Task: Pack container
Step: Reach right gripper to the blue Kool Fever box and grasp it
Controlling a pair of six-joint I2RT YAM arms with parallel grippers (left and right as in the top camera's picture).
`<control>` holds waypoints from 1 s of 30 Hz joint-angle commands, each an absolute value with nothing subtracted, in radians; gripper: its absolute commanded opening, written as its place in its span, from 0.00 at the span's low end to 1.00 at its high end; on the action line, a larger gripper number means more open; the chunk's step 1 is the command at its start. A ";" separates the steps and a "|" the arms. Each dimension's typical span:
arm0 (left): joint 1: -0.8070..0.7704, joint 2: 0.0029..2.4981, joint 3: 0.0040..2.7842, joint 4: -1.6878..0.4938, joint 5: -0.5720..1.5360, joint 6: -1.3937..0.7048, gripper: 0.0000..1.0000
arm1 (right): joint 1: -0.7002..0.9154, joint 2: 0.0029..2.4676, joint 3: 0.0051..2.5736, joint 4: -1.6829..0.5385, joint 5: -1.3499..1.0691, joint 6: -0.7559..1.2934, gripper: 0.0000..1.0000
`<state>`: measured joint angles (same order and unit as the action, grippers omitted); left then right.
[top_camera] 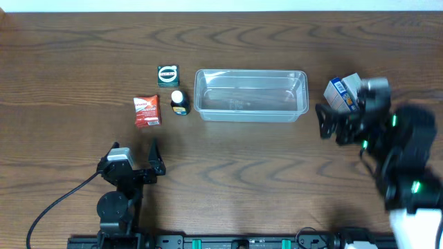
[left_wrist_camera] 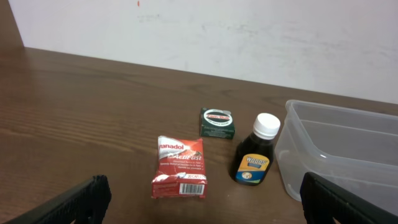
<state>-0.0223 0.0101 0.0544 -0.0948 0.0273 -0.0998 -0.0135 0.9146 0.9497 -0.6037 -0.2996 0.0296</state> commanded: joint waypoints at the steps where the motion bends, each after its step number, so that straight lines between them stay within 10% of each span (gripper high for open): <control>1: -0.018 0.004 0.022 -0.106 0.042 -0.086 0.98 | 0.006 1.067 1.156 -0.712 -0.302 -0.099 0.99; 30: -0.018 0.004 0.022 -0.106 0.042 -0.086 0.98 | -0.151 1.671 1.275 -0.741 -0.131 -0.432 0.91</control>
